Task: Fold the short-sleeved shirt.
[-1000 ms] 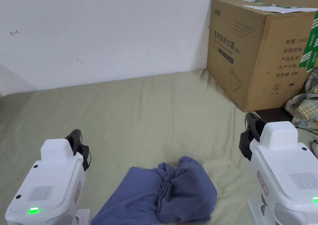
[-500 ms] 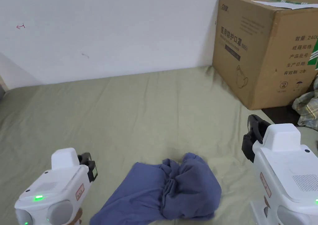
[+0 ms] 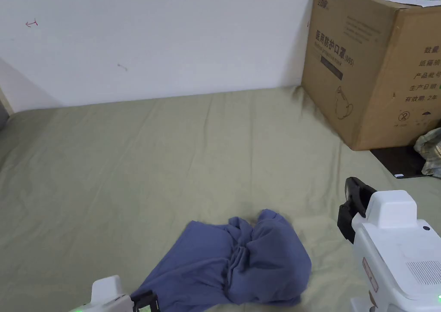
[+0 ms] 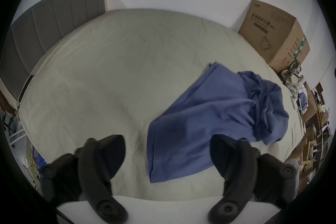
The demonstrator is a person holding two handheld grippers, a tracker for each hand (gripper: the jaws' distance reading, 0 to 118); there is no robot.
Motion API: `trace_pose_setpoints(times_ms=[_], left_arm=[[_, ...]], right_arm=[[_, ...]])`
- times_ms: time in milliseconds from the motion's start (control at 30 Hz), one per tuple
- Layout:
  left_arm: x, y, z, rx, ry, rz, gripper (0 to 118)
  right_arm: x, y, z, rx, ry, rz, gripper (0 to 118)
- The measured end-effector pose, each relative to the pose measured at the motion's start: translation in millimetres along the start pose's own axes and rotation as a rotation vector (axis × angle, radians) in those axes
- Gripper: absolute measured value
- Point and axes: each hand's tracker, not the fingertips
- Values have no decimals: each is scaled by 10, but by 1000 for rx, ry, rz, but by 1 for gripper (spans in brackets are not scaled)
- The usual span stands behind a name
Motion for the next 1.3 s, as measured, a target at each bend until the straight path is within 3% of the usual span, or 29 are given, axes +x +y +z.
trace_pose_setpoints(times_ms=[100, 133, 200, 267, 300, 367, 400, 467, 633, 700, 733, 767, 800, 867, 1000, 1100, 1233, 1300], left_arm=[[27, -45, -108, -27, 6, -11, 99], [48, -55, -169, -44, 21, -23, 90], [93, -105, -253, -68, 34, -49, 44], [148, -150, -341, -91, 66, -98, 35], [168, -179, -326, -64, 64, -115, 24], [201, -151, -303, -62, 62, -112, 19], [198, -132, -301, -57, 45, -118, 7], [178, -114, -259, -62, 21, -100, 1], [110, -16, 36, 47, -49, -65, 1], [109, 48, 151, 71, -77, -72, 1], [110, 79, 189, 79, -82, -72, 1], [106, 105, 214, 90, -90, -71, 1], [104, 127, 224, 98, -93, -73, 1], [117, 154, 196, 105, -96, -85, 1], [140, 188, 115, 107, -106, -111, 1], [159, 213, 67, 100, -104, -132, 1], [135, 228, 15, 90, -110, -120, 1], [132, 223, 0, 85, -109, -122, 1]], right_arm=[[4, -40, -16, -15, 2, -1, 0], [5, -54, -24, -20, 2, 1, 0], [11, -82, -39, -29, 2, 3, 0], [20, -107, -55, -38, 2, 3, 0], [24, -119, -65, -43, 1, 4, 0], [38, -145, -95, -56, 2, 3, 0], [46, -159, -111, -62, 3, 1, 0], [66, -196, -181, -88, 10, -14, 0], [130, -339, -651, -262, 27, -51, 4], [153, -408, -926, -338, 48, -68, 36], [161, -449, -1085, -381, 53, -67, 57], [164, -495, -1250, -422, 77, -68, 84], [163, -542, -1415, -463, 92, -57, 100], [151, -655, -1764, -547, 129, -65, 109], [122, -912, -2349, -660, 150, -93, 108], [60, -1124, -2700, -759, 187, -53, 96], [-55, -1379, -2969, -844, 218, -54, 65], [-190, -1427, -2950, -880, 226, -53, 40]])
